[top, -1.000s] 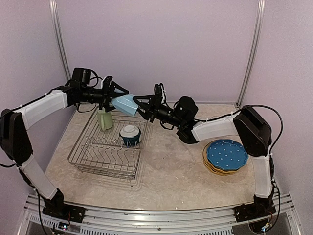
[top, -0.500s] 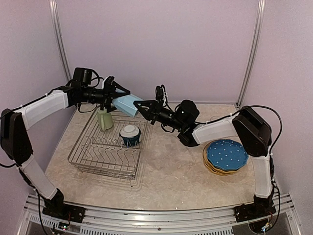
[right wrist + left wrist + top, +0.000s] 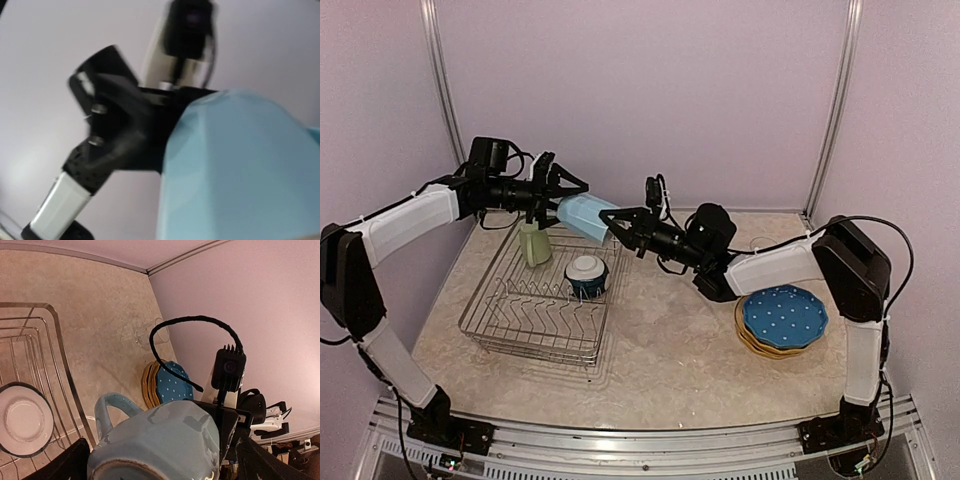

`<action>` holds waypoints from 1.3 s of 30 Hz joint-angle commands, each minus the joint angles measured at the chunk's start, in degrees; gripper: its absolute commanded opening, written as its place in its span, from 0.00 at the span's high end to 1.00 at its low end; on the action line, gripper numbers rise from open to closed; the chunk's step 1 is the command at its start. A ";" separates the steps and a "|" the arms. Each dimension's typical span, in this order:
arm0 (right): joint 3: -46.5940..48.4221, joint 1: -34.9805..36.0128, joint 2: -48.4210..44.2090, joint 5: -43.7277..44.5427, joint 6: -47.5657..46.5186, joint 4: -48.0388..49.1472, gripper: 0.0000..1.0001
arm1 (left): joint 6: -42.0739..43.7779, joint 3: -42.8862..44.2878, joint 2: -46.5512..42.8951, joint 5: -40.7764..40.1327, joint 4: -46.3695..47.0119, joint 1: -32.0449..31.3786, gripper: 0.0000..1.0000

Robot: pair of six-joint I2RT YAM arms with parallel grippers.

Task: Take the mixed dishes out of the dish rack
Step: Pass from the left arm to the right, then place the cup at the center of the board.

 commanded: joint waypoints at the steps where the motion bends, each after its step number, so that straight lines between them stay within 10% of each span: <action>1: -1.43 -0.96 -3.50 1.59 -1.99 0.22 1.00 | 4.48 -0.41 -3.74 -3.33 2.23 0.96 0.01; 18: -6.79 -1.91 -12.80 4.51 -13.51 -15.33 1.00 | 9.53 2.07 -6.72 -17.24 -6.78 2.39 0.01; 39: 15.75 -1.81 -22.25 37.05 -46.28 -102.34 1.00 | 10.70 2.38 -8.40 -20.84 -8.24 1.30 0.01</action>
